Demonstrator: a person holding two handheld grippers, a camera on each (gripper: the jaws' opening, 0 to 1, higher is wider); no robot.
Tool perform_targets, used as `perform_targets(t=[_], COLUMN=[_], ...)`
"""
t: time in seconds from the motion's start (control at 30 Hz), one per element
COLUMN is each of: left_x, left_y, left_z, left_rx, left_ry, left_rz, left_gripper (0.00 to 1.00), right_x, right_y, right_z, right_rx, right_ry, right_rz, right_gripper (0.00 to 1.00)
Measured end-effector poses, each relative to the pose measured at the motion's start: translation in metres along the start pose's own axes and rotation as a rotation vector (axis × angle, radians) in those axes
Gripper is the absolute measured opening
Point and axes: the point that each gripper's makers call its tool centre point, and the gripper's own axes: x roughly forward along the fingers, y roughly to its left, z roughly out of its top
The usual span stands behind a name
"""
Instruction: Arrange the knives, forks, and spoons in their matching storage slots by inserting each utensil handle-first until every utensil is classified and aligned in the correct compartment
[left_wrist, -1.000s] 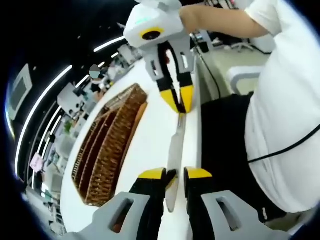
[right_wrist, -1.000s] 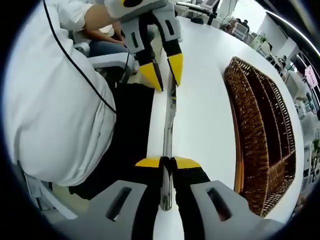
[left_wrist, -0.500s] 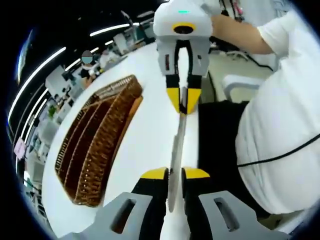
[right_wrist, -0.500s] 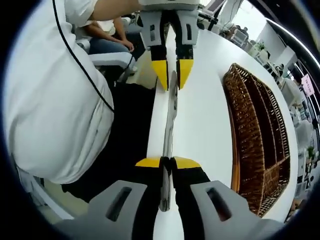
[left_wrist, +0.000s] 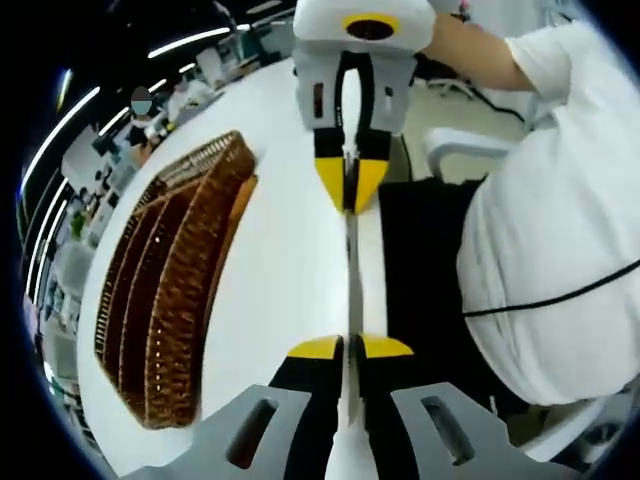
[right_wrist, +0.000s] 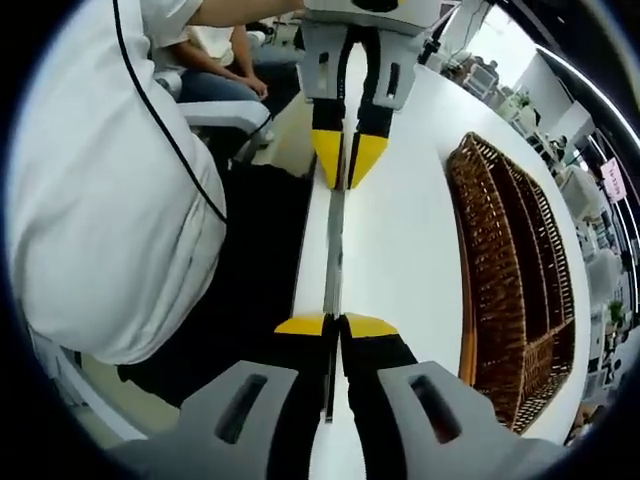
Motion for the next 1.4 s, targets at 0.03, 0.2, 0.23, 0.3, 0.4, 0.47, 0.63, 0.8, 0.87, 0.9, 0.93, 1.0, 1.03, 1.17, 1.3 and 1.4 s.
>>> perform_targets(t=[0.03,0.2,0.23,0.3,0.4,0.47,0.63,0.8,0.87,0.9,0.93,1.0,1.03,1.17,1.3,1.4], left_x=[0.0,0.001,0.001,0.002,0.002,0.002,0.002,0.003,0.003,0.003,0.003,0.004,0.004,0.004,0.004,0.004], left_y=[0.001,0.001,0.001,0.001,0.002,0.002,0.001,0.002,0.002,0.002,0.003,0.002,0.002,0.002,0.002,0.002], left_z=[0.001,0.002,0.002,0.002,0.002,0.002,0.002,0.002,0.002,0.002,0.003,0.003,0.003,0.003,0.002,0.002], left_rx=[0.003,0.01,0.012,0.014,0.014,0.01,-0.012,-0.036,-0.038,-0.038,-0.04,-0.043,-0.045,-0.056,-0.059,-0.061], left_ry=[-0.005,0.008,0.01,0.014,0.02,0.02,0.023,0.017,0.021,0.023,0.025,0.028,0.029,0.035,0.039,0.039], left_rz=[0.002,-0.008,-0.013,-0.02,-0.035,-0.044,-0.077,-0.108,-0.114,-0.114,-0.118,-0.127,-0.132,-0.151,-0.157,-0.16], left_gripper=[0.04,0.01,0.01,0.01,0.01,0.01,0.01,0.01,0.01,0.01,0.01,0.01,0.01,0.01,0.01,0.01], right_x=[0.0,0.0,0.0,0.0,0.0,0.0,0.0,-0.002,-0.003,-0.003,-0.003,-0.003,-0.004,-0.005,-0.007,-0.007], right_y=[0.0,0.0,0.0,0.0,0.0,0.0,0.003,0.003,0.002,0.003,0.003,0.003,0.003,0.004,0.005,0.005], right_z=[0.0,0.0,-0.001,-0.001,-0.001,-0.001,-0.001,-0.004,-0.006,-0.007,-0.006,-0.007,-0.007,-0.009,-0.014,-0.015], right_rx=[0.002,0.035,0.039,0.067,0.082,0.09,0.109,0.109,0.11,0.11,0.107,0.111,0.111,0.11,0.096,0.103], right_ry=[-0.001,-0.013,-0.016,-0.028,-0.042,-0.045,-0.037,-0.038,-0.032,-0.032,-0.034,-0.033,-0.031,-0.023,-0.003,-0.006], right_rz=[0.002,0.025,0.031,0.056,0.083,0.092,0.123,0.15,0.155,0.157,0.16,0.168,0.17,0.183,0.198,0.207], right_gripper=[0.04,0.05,0.05,0.05,0.05,0.05,0.05,0.05,0.05,0.05,0.05,0.05,0.05,0.05,0.05,0.06])
